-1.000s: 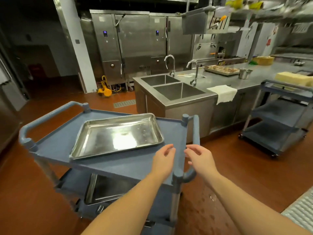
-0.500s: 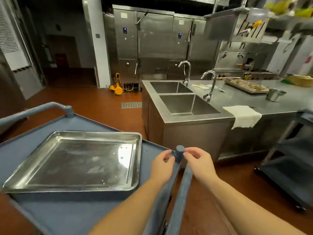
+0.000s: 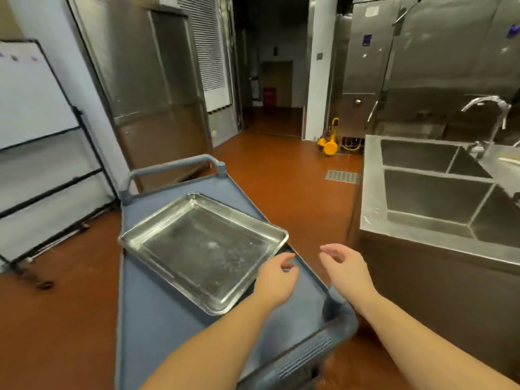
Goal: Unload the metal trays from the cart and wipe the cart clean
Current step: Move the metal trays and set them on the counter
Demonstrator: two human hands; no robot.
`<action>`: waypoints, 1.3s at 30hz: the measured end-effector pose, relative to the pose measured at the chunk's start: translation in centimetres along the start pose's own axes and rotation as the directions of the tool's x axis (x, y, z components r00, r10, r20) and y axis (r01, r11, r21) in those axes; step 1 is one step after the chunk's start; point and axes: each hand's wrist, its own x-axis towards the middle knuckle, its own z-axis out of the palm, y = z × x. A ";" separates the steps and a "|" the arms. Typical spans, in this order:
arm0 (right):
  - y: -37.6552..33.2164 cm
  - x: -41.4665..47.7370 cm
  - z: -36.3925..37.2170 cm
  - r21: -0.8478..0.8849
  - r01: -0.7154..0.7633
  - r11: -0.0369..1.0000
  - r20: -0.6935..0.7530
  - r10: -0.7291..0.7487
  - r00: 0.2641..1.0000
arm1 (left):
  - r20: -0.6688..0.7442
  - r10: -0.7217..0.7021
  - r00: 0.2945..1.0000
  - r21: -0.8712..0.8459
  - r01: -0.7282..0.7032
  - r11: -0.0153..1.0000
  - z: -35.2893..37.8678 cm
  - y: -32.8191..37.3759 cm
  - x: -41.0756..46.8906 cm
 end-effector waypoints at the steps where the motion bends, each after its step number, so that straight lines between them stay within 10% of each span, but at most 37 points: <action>1: 0.1 0.6 0.4 -0.009 0.015 1.000 0.053 -0.014 0.998 | -0.029 -0.021 0.999 0.005 0.021 1.000 0.0 0.0 0.0; 16: 1.7 13.8 5.1 -0.231 0.070 0.971 0.420 0.034 0.907 | -0.247 -0.212 0.945 0.229 0.270 0.935 -0.6 -4.9 8.1; 31: 2.7 22.3 8.4 -0.175 0.414 0.893 0.839 -0.085 0.538 | -0.379 -0.489 0.786 0.624 0.607 0.492 2.8 -3.9 10.7; 39: 4.2 20.1 9.9 -0.352 -0.119 0.928 0.886 0.371 0.279 | -0.476 -0.347 0.808 0.705 0.586 0.400 3.3 -2.3 10.6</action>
